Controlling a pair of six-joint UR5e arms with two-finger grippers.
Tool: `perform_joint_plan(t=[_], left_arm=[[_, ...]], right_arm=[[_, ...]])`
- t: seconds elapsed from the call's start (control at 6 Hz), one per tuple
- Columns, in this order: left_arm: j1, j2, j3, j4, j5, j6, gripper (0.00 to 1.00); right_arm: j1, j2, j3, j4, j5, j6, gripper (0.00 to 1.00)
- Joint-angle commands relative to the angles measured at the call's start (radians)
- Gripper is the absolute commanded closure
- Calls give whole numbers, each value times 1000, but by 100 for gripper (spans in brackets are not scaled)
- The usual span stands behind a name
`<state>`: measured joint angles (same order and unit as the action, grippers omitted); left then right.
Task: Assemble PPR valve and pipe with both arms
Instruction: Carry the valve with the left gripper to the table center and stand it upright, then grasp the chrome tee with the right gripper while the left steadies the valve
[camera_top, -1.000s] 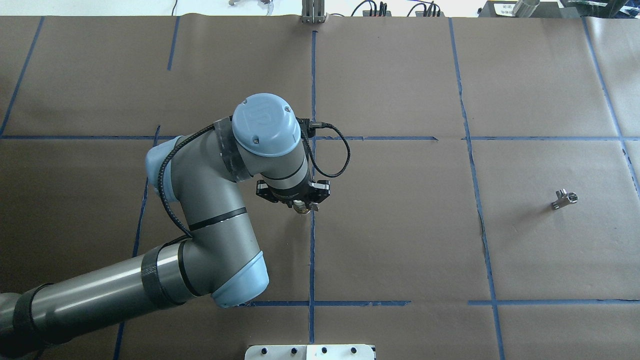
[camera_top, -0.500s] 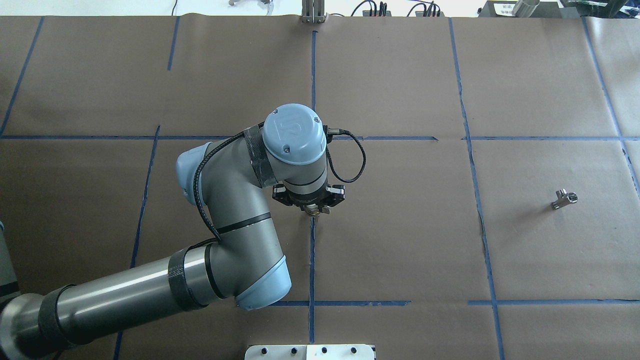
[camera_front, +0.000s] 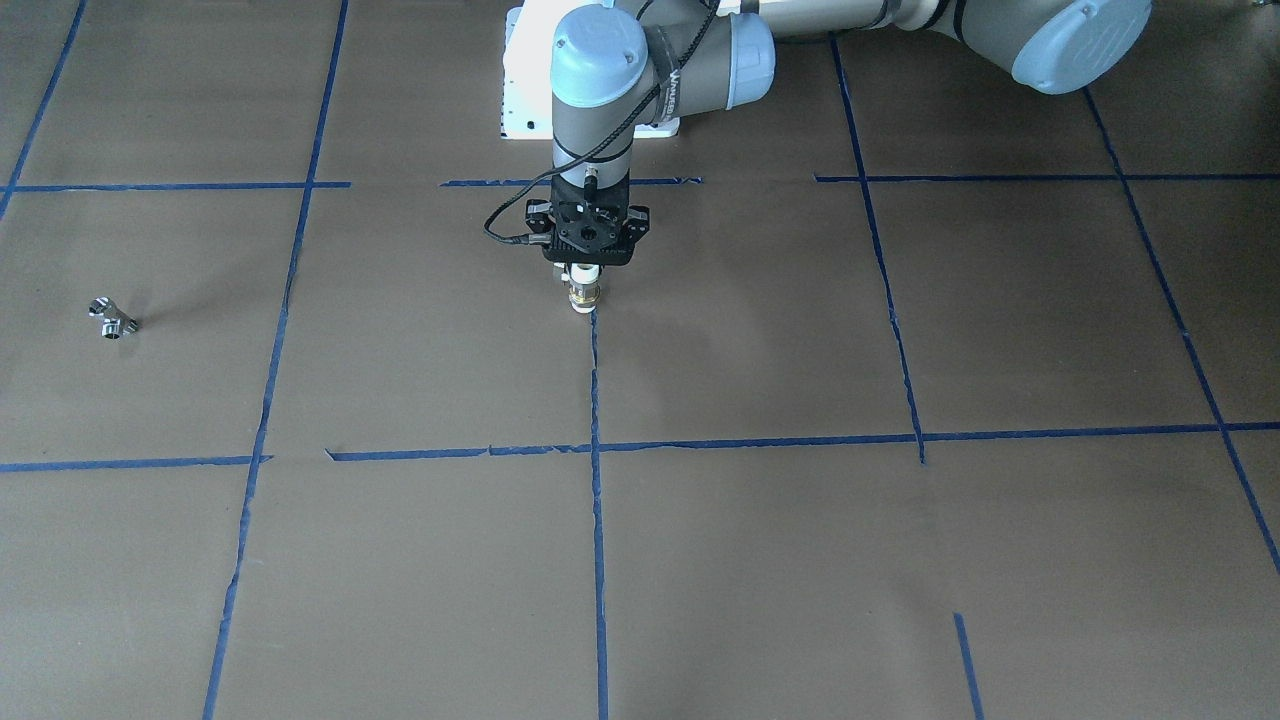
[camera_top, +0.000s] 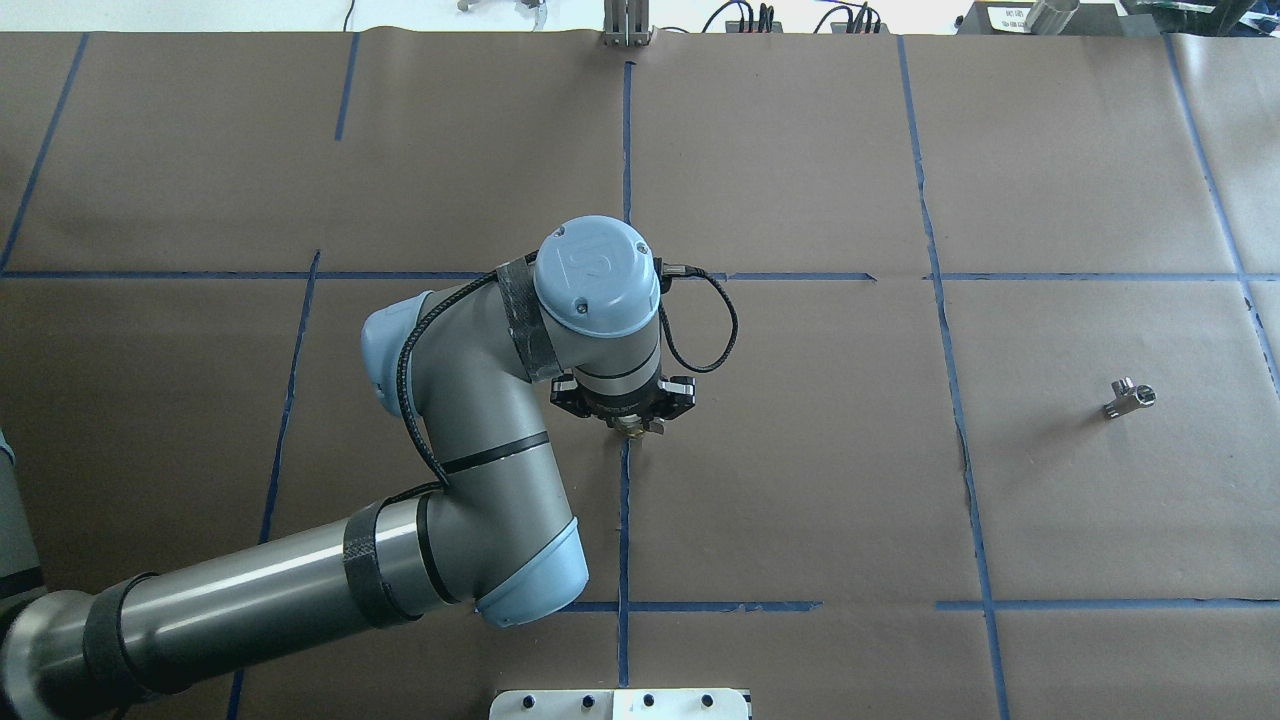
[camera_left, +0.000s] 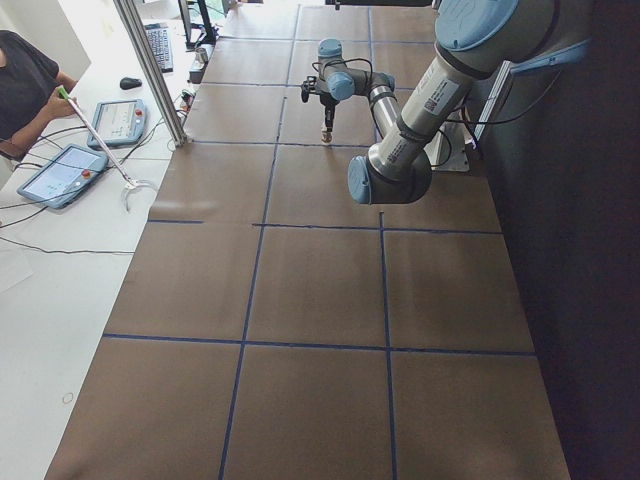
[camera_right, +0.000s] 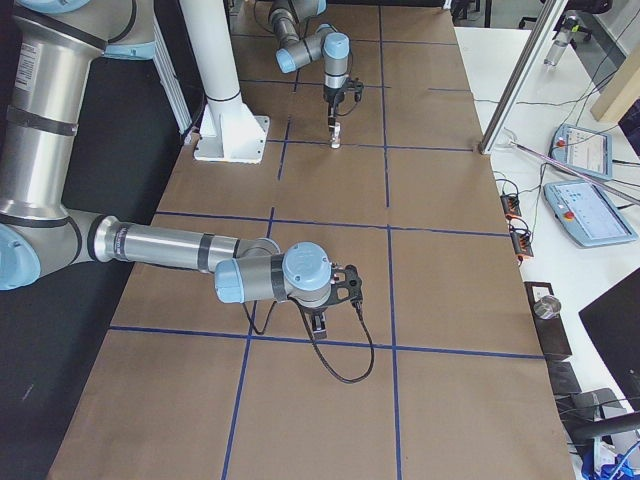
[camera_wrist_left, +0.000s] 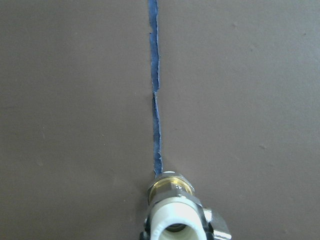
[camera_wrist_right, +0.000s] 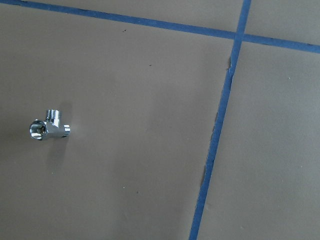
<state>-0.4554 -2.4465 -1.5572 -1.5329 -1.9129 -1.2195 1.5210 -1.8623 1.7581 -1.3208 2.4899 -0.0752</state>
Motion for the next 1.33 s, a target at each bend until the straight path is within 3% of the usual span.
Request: perform_joint_plan(t=[0.0,0.17,0.5,0.67,0.83,1.17], left_arm=[[0,1,0,-6,0,-2,54],[0,1,-1,-6,0,-3,53],[-2,1,-15,-6,-2,-6,21],[-3,4,-38,-21,-2,-20,16],[-9,10,-79,-39,-3,-64,13],[-37,73,-211,-39,-8,-86,12]], right_arm=[[1,0,0,0,1,2,0],[1,0,0,0,0,2,0],[-1,0,1,0,1,5,0],[-11,0,1,0,1,6,0],[-50,8,9,20,7,129,0],[-231,15,6,338,-46,614,0]])
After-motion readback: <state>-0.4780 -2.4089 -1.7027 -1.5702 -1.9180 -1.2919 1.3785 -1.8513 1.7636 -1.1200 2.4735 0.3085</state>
